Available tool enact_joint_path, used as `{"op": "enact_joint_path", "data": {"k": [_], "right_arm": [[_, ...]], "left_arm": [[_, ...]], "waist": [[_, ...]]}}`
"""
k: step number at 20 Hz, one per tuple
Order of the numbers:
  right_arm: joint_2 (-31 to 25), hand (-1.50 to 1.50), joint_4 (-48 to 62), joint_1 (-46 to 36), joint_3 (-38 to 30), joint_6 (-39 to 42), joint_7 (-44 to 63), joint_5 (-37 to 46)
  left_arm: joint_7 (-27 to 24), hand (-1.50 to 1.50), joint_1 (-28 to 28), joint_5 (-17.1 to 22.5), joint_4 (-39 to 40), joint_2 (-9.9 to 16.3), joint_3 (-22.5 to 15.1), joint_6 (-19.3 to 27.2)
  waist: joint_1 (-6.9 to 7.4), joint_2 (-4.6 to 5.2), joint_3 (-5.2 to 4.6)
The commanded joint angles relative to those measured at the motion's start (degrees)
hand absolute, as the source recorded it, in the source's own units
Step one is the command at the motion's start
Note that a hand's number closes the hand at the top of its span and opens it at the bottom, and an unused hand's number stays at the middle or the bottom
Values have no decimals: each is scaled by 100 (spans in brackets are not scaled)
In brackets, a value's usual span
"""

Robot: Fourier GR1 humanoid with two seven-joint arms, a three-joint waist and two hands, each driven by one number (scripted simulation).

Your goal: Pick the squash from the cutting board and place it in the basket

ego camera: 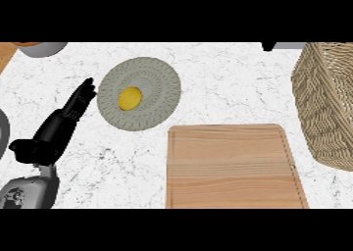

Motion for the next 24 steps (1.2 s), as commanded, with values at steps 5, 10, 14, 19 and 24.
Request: {"op": "enact_joint_path", "data": {"k": [5, 10, 14, 19, 24], "right_arm": [[-253, 150, 1785, -484, -74, -738, -1544, 441], [155, 150, 2066, -590, -524, -1300, -1772, -3], [-273, -150, 3311, -1049, -293, -1268, -2535, 121], [-768, -150, 3369, -1382, -300, -734, -2505, -100], [-710, -150, 3910, -1652, -663, -633, -2899, -668]], "left_arm": [[53, 0, 257, 48, -298, -51, -3, -83], [271, 0, -16, 45, -172, 26, 20, -152], [-110, 0, 9, 31, 144, -87, 69, -153], [-314, 0, 26, -152, 287, 18, 127, -115], [-61, 0, -332, 24, 291, 5, 242, -133]], "waist": [[32, 1, 0], [-6, -6, 1], [16, 4, 0], [-21, -7, -4], [-20, -4, 0]]}}
